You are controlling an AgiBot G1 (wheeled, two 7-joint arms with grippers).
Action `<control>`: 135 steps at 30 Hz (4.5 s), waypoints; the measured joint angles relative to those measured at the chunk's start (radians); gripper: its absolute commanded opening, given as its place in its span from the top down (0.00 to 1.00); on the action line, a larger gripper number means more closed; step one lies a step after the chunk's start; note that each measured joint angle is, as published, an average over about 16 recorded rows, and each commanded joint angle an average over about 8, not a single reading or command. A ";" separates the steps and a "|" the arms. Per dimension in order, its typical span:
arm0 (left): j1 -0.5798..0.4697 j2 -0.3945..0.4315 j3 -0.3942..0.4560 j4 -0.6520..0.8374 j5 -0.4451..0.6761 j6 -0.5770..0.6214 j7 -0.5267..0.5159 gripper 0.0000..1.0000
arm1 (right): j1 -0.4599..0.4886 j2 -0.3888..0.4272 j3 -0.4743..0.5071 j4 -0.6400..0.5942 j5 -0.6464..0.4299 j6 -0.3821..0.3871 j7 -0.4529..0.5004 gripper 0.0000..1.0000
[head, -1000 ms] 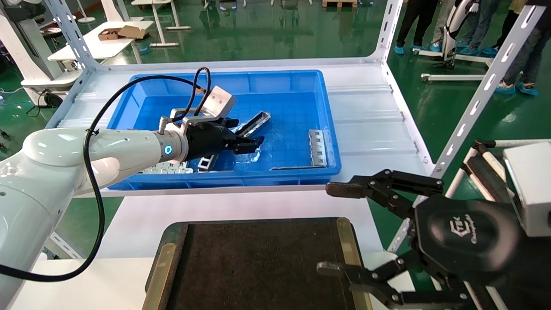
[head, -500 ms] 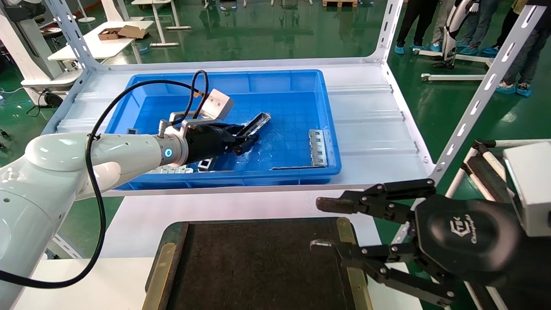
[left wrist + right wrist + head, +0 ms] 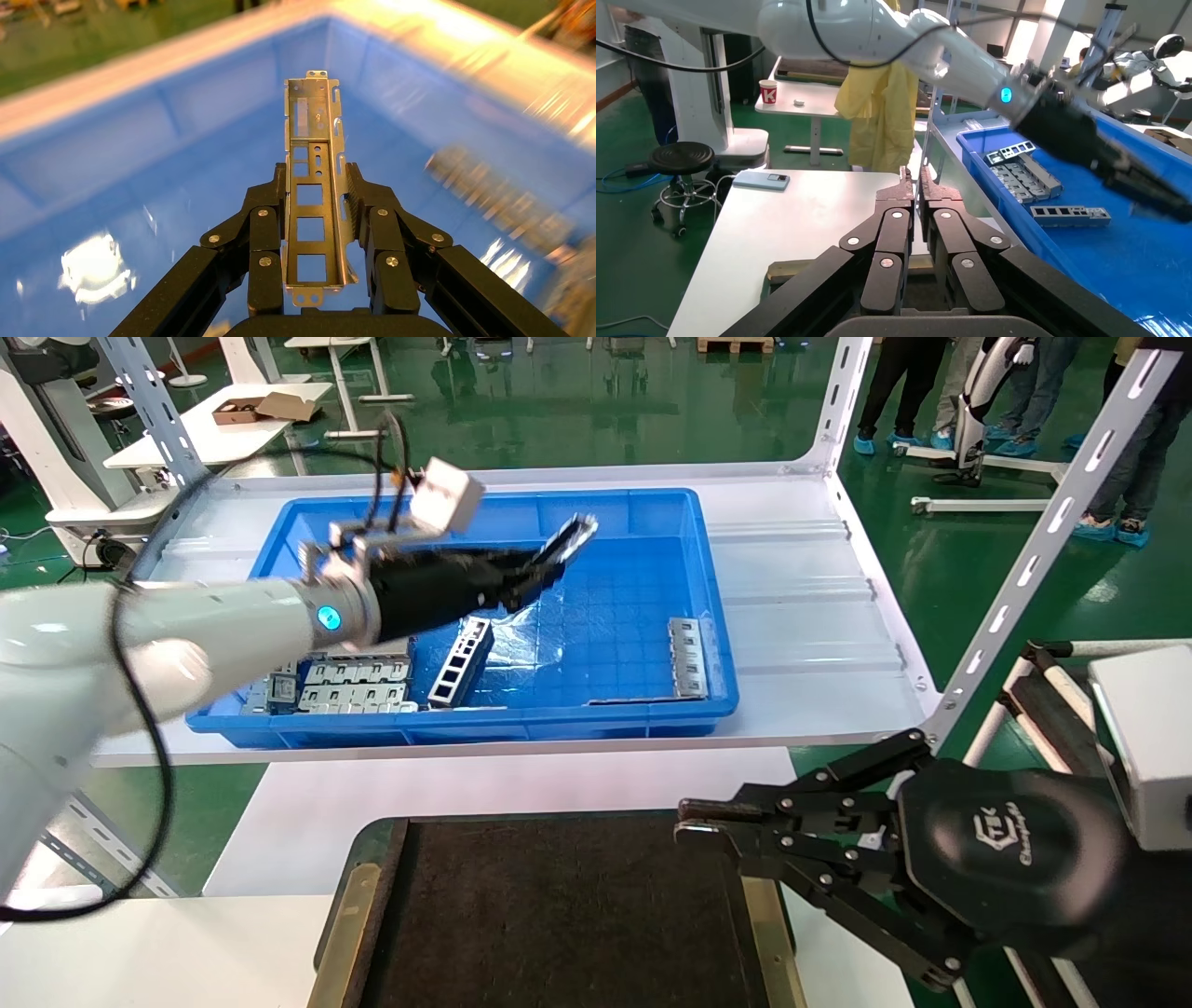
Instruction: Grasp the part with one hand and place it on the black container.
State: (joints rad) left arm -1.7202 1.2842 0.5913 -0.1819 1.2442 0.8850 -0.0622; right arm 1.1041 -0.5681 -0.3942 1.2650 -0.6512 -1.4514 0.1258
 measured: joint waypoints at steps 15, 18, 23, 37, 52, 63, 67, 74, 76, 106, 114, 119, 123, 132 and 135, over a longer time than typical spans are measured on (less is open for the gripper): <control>0.090 -0.237 -0.060 -0.283 -0.151 0.546 0.021 1.00 | 0.000 0.000 0.000 0.000 0.000 0.000 0.000 1.00; 0.159 -0.289 -0.060 -0.397 -0.171 0.602 -0.011 1.00 | 0.000 0.000 0.000 0.000 0.000 0.000 0.000 1.00; 0.307 -0.366 -0.051 -0.601 -0.181 0.605 -0.094 1.00 | 0.000 0.000 0.000 0.000 0.000 0.000 0.000 1.00; 0.724 -0.393 0.011 -0.934 -0.022 0.113 -0.407 1.00 | 0.000 0.000 0.000 0.000 0.000 0.000 0.000 1.00; 0.816 -0.190 0.090 -0.849 0.194 -0.401 -0.807 1.00 | 0.000 0.000 0.000 0.000 0.000 0.000 0.000 1.00; 0.839 -0.120 0.139 -0.768 0.314 -0.565 -0.994 1.00 | 0.000 0.000 0.000 0.000 0.000 0.000 0.000 1.00; 0.846 -0.108 0.151 -0.746 0.349 -0.596 -1.052 1.00 | 0.000 0.000 0.000 0.000 0.000 0.000 0.000 1.00; 0.849 -0.092 0.169 -0.721 0.406 -0.621 -1.145 1.00 | 0.000 0.000 0.000 0.000 0.000 0.000 0.000 0.97; 0.848 -0.089 0.173 -0.718 0.423 -0.623 -1.170 0.83 | 0.000 0.000 0.000 0.000 0.000 0.000 0.000 0.76; 0.832 -0.185 0.190 -0.927 0.762 -0.482 -1.496 0.00 | 0.000 0.000 -0.001 0.000 0.000 0.000 0.000 0.00; 0.830 -0.296 0.196 -1.091 0.833 -0.400 -1.500 0.00 | 0.000 0.000 -0.001 0.000 0.000 0.000 0.000 0.00; 0.812 -0.366 0.207 -1.158 0.757 -0.365 -1.405 0.00 | 0.000 0.000 -0.001 0.000 0.000 0.000 0.000 0.00; 0.788 -0.419 0.208 -1.181 0.612 -0.329 -1.259 0.00 | 0.000 0.000 -0.001 0.000 0.000 0.000 0.000 0.00; 0.762 -0.507 0.138 -1.176 0.197 -0.191 -0.833 0.00 | 0.000 0.000 -0.001 0.000 0.001 0.000 0.000 0.00; 0.772 -0.528 0.097 -1.172 0.084 -0.139 -0.702 0.00 | 0.000 0.000 -0.001 0.000 0.001 0.000 0.000 0.00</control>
State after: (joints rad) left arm -0.9485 0.7557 0.6880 -1.3540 1.3282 0.7464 -0.7641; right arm 1.1043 -0.5678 -0.3950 1.2650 -0.6506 -1.4511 0.1254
